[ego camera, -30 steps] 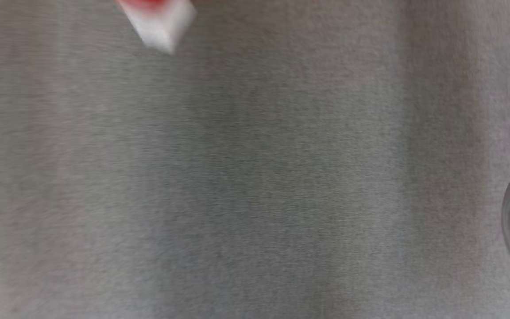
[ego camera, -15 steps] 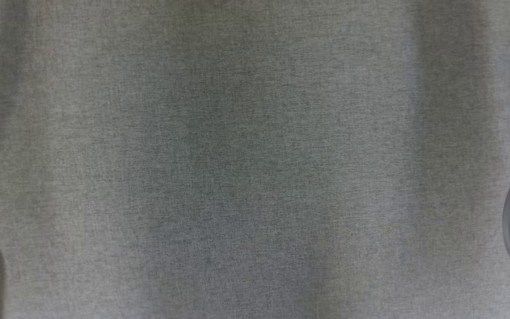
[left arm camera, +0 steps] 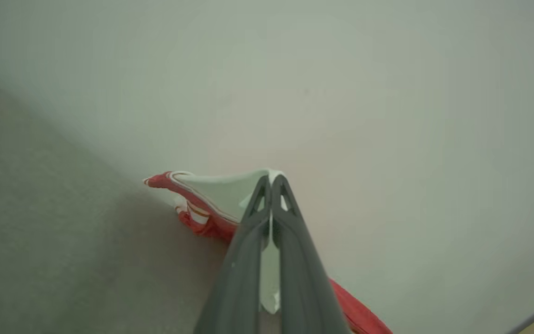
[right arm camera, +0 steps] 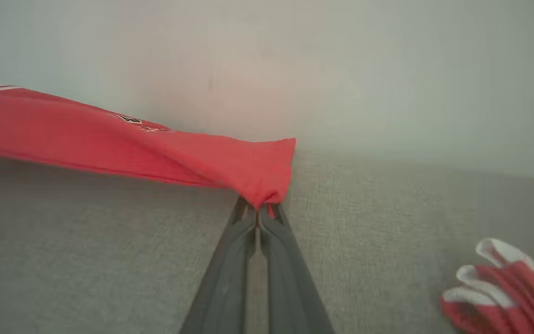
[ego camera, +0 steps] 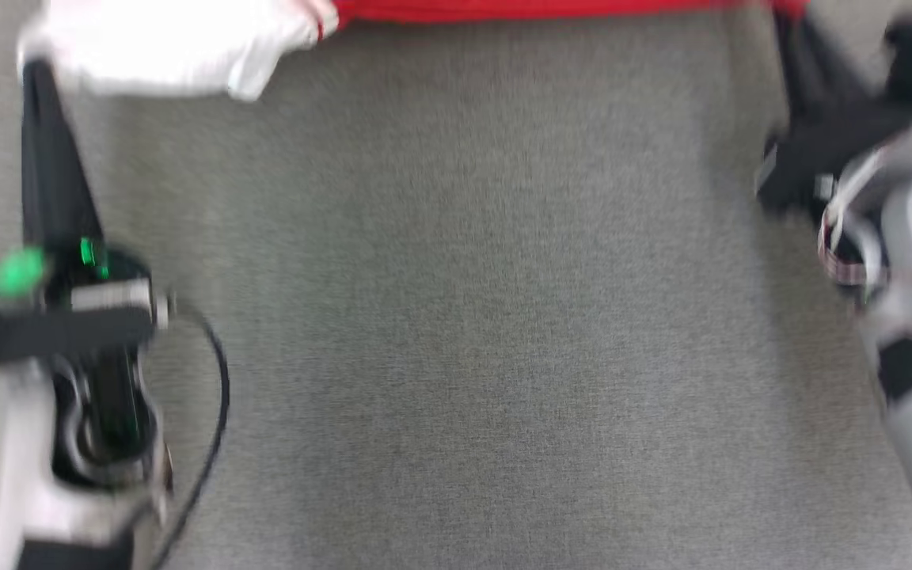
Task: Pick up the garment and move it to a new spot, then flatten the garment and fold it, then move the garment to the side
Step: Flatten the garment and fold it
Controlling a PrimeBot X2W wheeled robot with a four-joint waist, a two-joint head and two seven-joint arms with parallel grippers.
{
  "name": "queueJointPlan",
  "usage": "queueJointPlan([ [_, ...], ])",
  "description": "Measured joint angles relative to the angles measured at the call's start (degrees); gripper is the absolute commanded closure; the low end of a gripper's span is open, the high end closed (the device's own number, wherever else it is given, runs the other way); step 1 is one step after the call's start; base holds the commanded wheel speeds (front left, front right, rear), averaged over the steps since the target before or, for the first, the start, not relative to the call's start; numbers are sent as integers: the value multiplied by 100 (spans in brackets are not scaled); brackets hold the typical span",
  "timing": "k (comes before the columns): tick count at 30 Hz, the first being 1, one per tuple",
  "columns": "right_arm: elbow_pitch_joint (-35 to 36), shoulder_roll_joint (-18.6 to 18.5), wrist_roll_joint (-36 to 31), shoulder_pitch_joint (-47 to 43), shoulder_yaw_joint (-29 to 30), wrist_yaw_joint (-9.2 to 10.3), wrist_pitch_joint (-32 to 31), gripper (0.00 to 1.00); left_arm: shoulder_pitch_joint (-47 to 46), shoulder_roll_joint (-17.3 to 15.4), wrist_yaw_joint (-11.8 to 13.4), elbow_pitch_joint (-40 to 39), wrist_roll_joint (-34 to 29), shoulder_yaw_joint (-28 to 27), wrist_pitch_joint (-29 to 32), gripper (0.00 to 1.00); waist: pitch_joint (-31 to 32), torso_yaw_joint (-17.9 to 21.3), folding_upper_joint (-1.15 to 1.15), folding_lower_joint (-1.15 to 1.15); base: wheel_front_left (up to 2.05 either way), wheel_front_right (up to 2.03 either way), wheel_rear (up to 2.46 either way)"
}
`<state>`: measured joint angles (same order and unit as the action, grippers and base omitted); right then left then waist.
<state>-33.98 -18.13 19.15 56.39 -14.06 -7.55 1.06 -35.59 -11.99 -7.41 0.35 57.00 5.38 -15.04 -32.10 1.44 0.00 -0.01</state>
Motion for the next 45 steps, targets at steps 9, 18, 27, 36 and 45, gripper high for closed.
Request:
queueJointPlan([
  [9, 1191, -200, 277, -2413, 308, 0, -809, 100, 2374, 405, 0, 96, 627, 66, 0, 100, 1159, -125, -2, -2, 0, 0, 0],
  [18, 2193, -15, 57, -4183, 1061, 0, -2054, 100, 3578, 453, -1, 104, 879, 441, 5, 100, 2066, -315, -2, -2, 0, 0, 0],
  [27, 3416, 500, -245, -5424, 1669, 0, -3103, 100, 4587, 256, 23, -125, 1745, 1042, 1319, 100, 2466, -550, -2, 0, 0, 0, 0],
  [36, 3879, 915, -288, -6252, 2149, 0, -3643, 100, 5394, -181, 442, -797, 2499, 883, 2056, 100, 2464, -570, -1, 1, 0, 0, 0],
  [45, 4173, 1099, -308, -6386, 2295, 0, -3650, 100, 5204, 4, 337, -1351, 2931, 411, 1814, 100, 2491, -464, 0, 1, 0, 0, 0],
])
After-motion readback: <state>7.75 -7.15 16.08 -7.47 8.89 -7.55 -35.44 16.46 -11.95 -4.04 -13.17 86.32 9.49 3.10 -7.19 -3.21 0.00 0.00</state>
